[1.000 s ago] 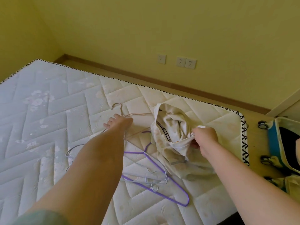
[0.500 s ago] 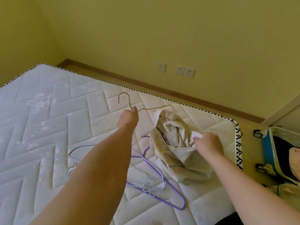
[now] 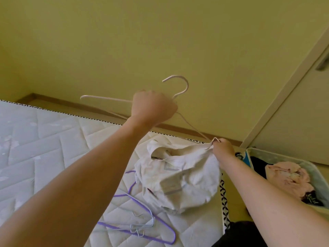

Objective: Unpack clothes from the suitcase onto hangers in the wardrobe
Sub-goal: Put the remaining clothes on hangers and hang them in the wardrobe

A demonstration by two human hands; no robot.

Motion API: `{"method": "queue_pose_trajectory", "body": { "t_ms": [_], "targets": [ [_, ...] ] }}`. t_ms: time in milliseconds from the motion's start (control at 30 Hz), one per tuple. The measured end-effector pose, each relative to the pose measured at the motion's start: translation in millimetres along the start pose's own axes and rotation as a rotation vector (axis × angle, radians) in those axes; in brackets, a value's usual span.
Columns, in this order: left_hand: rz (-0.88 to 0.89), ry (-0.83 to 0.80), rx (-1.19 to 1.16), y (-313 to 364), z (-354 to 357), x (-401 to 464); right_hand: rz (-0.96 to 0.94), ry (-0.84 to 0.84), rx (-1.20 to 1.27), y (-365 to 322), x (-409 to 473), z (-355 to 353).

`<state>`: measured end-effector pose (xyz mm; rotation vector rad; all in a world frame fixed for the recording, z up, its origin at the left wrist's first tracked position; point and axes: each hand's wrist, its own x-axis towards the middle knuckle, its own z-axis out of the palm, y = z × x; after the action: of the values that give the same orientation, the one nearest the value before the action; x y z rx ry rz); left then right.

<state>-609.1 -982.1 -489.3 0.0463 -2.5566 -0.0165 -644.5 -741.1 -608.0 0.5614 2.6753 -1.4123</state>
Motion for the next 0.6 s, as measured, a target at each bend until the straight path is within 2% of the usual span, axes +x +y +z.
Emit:
{"method": "queue_pose_trajectory", "body": {
  "t_ms": [133,267,433,600],
  "targets": [
    [0.011,0.079,0.005,7.6,-20.9,15.5,0.019,0.051,0.01,-3.0,2.0,-22.5],
    [0.099,0.083,0.039,25.3,-24.7,20.9,-0.099,0.017,-0.026,-13.0,-2.6,-35.9],
    [0.167,-0.025,0.044,55.1,-9.2,20.1,-0.277,-0.046,-0.122,-23.9,-10.8,-42.2],
    [0.15,-0.194,-0.113,63.7,-4.0,39.3,-0.399,-0.053,-0.149,-30.8,-12.5,-63.0]
  ]
}}
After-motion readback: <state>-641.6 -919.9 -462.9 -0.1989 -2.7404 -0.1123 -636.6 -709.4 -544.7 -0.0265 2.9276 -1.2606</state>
